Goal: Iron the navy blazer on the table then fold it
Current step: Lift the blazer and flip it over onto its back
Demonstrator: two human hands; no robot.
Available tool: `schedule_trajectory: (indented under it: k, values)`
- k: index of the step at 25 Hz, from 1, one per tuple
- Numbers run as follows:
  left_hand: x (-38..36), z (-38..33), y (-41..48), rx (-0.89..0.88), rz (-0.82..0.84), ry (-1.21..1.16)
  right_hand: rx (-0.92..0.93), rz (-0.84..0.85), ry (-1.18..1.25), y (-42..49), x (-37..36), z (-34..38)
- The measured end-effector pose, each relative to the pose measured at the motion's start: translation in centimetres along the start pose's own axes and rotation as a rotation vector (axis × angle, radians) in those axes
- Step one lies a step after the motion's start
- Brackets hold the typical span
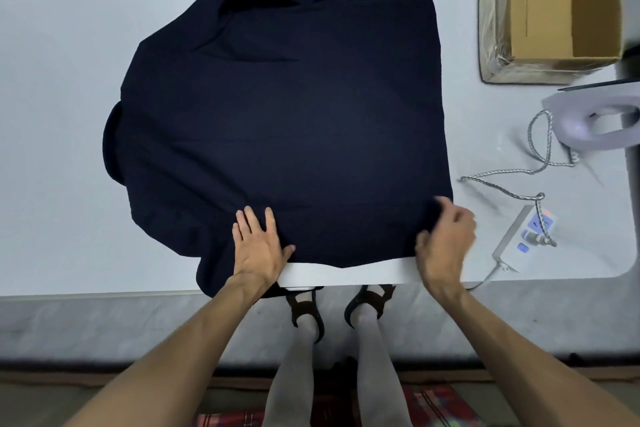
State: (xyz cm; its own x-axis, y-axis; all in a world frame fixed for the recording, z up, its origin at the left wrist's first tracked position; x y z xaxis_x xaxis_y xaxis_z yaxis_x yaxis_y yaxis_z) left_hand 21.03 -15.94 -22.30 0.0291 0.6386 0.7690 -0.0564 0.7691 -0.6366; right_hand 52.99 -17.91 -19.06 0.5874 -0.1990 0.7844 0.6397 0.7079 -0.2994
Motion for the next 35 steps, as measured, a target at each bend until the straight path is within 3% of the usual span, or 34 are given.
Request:
schedule_trajectory:
  k: [2,4,5,7,9,12,14,16,18,21,24,27,29,32,35]
  values:
    - [2.9,2.2,-1.1,0.108,-0.387,-0.396,0.537,0.186,-0.267,-2.3,-4.4,5.7]
    - [3.8,7.0,-2.4,0.45,-0.647,-0.659,0.86,0.43,-0.38,-5.1,-10.2,9.7]
    - [3.1,9.5,-2.6,0.646,-0.646,-0.811,0.94,0.545,-0.419,-6.4,-12.9,10.8]
    - [0.8,12.5,-2.2,0.894,-0.463,-1.136,1.093,0.687,-0.562,-8.9,-17.2,12.5]
    - [-0.1,14.1,-1.5,0.871,-0.34,-1.455,1.2,0.722,-0.751,-9.6,-19.9,12.7]
    - [-0.7,14.5,-1.5,0.676,-0.114,-1.948,1.213,0.705,-0.858,-8.7,-20.3,12.2]
    - [-2.0,15.4,-2.2,0.727,-0.067,-1.872,1.199,0.732,-0.878,-8.6,-20.2,12.3]
    - [-2.7,17.6,-3.1,0.884,-0.213,-1.431,1.16,0.74,-0.831,-8.9,-19.9,13.1]
    - [-1.1,18.9,-3.0,0.859,-0.363,-1.133,1.145,0.659,-0.683,-9.4,-19.5,15.0]
    - [1.4,18.7,-0.8,0.782,-0.276,-1.454,1.243,0.673,-0.555,-11.9,-21.4,18.2]
    - [3.2,17.7,0.4,0.707,-0.08,-2.019,1.251,0.809,-0.569,-14.5,-23.8,19.4]
    - [2.7,18.0,0.2,0.62,0.009,-2.461,1.219,0.807,-0.489,-14.2,-23.9,19.6]
    - [0.7,19.6,0.2,0.705,-0.076,-2.362,1.313,0.81,-0.619,-14.2,-24.3,18.7]
    - [-0.4,21.3,-0.1,0.746,-0.167,-1.897,1.365,0.845,-0.735,-14.0,-24.9,17.8]
    - [0.0,20.8,-0.1,0.654,-0.073,-1.843,1.409,0.84,-0.721,-14.6,-24.1,17.6]
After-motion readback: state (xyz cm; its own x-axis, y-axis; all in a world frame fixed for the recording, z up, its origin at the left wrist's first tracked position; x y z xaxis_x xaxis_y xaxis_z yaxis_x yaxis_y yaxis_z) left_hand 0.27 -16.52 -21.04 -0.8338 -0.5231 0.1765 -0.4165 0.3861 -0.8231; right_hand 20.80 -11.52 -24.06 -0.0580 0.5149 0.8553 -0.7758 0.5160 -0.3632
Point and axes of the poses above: each hand's wrist, its own y-axis towards the middle knuckle, its own x-axis out of the back of the hand, z = x × y, the point moved 5 cm from there along y, towards the middle knuckle, and after that the axes turned 2 degrees about -z, right-handed, at the moved point
